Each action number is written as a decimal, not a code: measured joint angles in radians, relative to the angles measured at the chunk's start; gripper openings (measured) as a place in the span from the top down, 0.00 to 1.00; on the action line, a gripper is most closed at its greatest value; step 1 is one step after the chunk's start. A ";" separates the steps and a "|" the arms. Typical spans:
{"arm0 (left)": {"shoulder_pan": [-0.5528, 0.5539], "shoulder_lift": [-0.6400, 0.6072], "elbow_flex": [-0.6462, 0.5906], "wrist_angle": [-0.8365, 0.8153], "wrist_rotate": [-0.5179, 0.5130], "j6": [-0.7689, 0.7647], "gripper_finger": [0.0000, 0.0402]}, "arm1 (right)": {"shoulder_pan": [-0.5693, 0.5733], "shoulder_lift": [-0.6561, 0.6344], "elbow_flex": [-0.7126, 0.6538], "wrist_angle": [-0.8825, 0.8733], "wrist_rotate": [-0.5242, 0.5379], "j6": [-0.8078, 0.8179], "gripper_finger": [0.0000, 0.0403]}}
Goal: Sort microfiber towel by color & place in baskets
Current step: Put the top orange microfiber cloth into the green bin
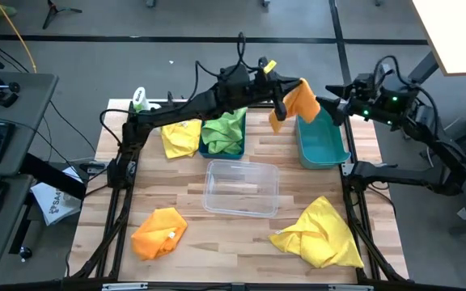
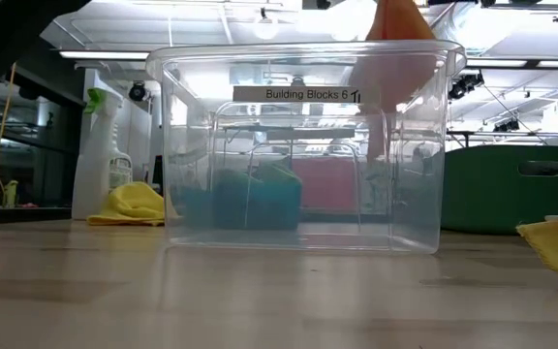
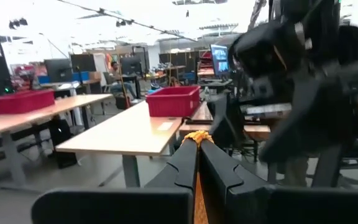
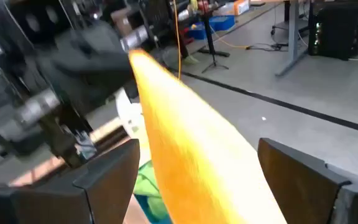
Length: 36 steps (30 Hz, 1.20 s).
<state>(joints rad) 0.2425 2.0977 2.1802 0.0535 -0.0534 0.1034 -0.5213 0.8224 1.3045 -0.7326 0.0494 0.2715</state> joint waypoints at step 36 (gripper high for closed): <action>0.016 -0.144 -0.001 -0.641 -0.111 0.054 0.69 | 0.002 0.125 -0.010 -0.099 0.096 -0.199 0.99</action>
<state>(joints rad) 0.2588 1.9541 2.1792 -0.5876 -0.1640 0.1573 -0.5197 0.9475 1.2945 -0.8316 0.1451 0.0727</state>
